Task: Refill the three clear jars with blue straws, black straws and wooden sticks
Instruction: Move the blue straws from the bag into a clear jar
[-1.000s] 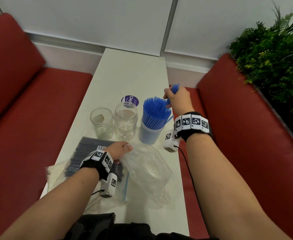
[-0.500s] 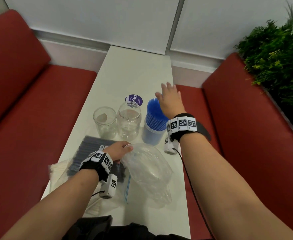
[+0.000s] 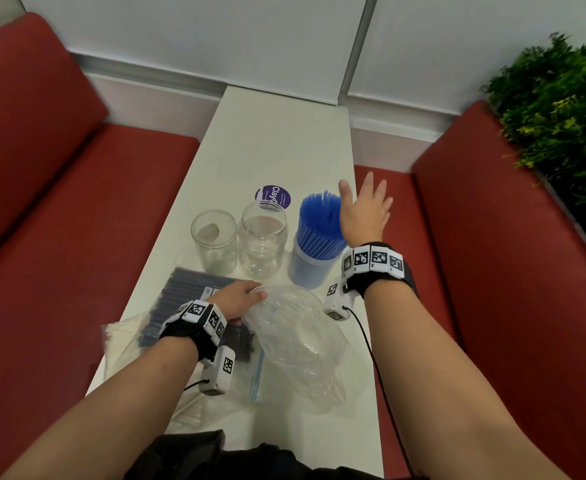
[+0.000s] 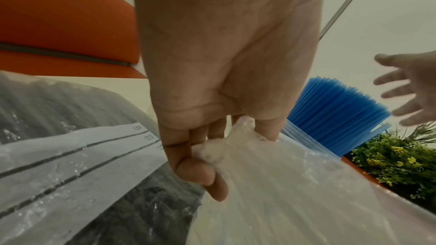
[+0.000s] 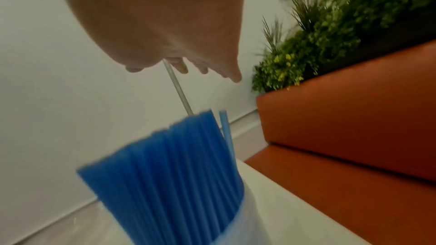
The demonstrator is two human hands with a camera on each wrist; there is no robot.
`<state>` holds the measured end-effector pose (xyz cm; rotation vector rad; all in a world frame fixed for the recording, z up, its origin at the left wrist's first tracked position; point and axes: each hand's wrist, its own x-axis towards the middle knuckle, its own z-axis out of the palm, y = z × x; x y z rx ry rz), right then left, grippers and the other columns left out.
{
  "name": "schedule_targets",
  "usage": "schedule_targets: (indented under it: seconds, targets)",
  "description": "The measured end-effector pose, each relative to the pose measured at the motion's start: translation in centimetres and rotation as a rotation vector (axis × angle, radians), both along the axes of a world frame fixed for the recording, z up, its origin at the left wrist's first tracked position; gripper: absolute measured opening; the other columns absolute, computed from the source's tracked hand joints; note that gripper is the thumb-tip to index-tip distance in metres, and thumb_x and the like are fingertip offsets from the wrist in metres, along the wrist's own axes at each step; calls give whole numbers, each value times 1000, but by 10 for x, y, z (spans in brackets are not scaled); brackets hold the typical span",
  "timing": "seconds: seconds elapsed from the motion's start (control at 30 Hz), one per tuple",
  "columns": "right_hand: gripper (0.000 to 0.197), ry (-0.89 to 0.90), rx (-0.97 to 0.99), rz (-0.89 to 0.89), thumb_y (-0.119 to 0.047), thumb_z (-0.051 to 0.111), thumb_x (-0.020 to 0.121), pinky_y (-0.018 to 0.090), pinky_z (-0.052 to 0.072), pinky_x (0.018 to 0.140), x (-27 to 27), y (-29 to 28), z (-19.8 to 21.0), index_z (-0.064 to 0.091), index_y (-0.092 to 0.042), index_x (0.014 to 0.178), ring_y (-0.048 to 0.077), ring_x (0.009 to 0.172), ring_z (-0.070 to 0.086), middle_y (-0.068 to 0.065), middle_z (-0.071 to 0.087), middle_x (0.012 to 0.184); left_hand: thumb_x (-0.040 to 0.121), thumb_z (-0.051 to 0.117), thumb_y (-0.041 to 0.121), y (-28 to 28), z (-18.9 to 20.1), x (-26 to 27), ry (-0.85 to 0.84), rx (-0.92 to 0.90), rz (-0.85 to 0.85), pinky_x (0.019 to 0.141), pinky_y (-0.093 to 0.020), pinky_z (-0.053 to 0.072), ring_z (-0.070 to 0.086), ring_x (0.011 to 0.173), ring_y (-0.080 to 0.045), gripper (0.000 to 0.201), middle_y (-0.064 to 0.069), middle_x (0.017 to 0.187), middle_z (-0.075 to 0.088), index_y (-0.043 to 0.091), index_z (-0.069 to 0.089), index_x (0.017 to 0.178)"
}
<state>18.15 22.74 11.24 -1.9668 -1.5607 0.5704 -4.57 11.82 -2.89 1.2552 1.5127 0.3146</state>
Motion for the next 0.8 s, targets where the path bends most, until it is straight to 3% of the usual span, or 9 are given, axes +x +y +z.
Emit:
schedule_targets:
  seconds: [0.1, 0.2, 0.27, 0.33, 0.4, 0.5, 0.57, 0.63, 0.8]
  targets:
    - [89, 108, -150, 122, -62, 52, 96, 48, 23, 121, -5, -14, -25, 12, -17, 162, 39, 152, 18, 16, 6, 168, 101, 51, 43, -2, -1, 0, 22, 4, -12, 47, -23, 47, 62, 62, -13, 24, 1, 95, 69, 29, 61, 118]
    - [58, 169, 89, 166, -32, 59, 101, 27, 33, 111, -4, -16, -29, 42, -10, 152, 27, 140, 44, 11, 43, 155, 101, 52, 43, -3, -2, -1, 23, -5, -11, 46, -23, 47, 61, 61, -13, 18, 2, 88, 67, 29, 60, 109]
    - [47, 277, 261, 84, -29, 58, 100, 23, 33, 110, -1, -14, -22, 54, -13, 144, 24, 137, 49, 6, 54, 146, 101, 52, 43, -3, -3, -1, 27, -12, 1, 45, -23, 47, 61, 60, -13, 16, 2, 85, 67, 29, 61, 103]
    - [70, 233, 250, 123, -52, 65, 91, 37, 23, 122, 0, -6, -16, 41, -28, 152, 27, 150, 28, 6, 36, 161, 101, 52, 44, -4, -3, -2, 29, -20, 3, 46, -23, 47, 63, 63, -15, 16, 1, 86, 67, 31, 60, 99]
    - [110, -28, 3, 263, -80, 67, 71, 58, 4, 121, -2, 2, -11, 7, -47, 157, 37, 155, -4, 7, -2, 170, 100, 51, 46, -4, -3, -3, 39, -32, 2, 47, -24, 49, 65, 68, -17, 18, 0, 89, 68, 31, 60, 100]
    - [131, -368, -287, 420, -79, 77, 62, 68, 4, 117, -6, 6, -14, -15, -54, 153, 47, 151, -15, 8, -23, 167, 100, 52, 47, -5, -1, -4, 43, -45, -1, 48, -25, 50, 66, 71, -18, 21, -1, 93, 69, 29, 61, 105]
    - [114, -444, -259, 389, -52, 83, 74, 60, 31, 111, -11, 3, -19, 5, -48, 157, 48, 147, 13, 11, 4, 165, 100, 52, 47, -5, 1, -4, 32, -52, -1, 48, -25, 49, 66, 68, -17, 19, -2, 92, 70, 30, 62, 101]
    - [86, -397, -138, 284, -29, 77, 80, 49, 44, 98, -13, 2, -20, 30, -39, 151, 42, 130, 37, 11, 31, 146, 99, 53, 47, -4, 3, -6, 25, -59, 0, 48, -25, 49, 65, 66, -17, 18, -3, 92, 70, 32, 62, 99]
    - [64, -316, 35, 227, -51, 72, 82, 49, 32, 106, -11, -5, -6, 48, -36, 139, 30, 126, 38, 5, 41, 137, 99, 53, 49, -3, 7, -9, -19, -23, 22, 52, -26, 49, 64, 68, -16, 38, 1, 95, 71, 22, 64, 123]
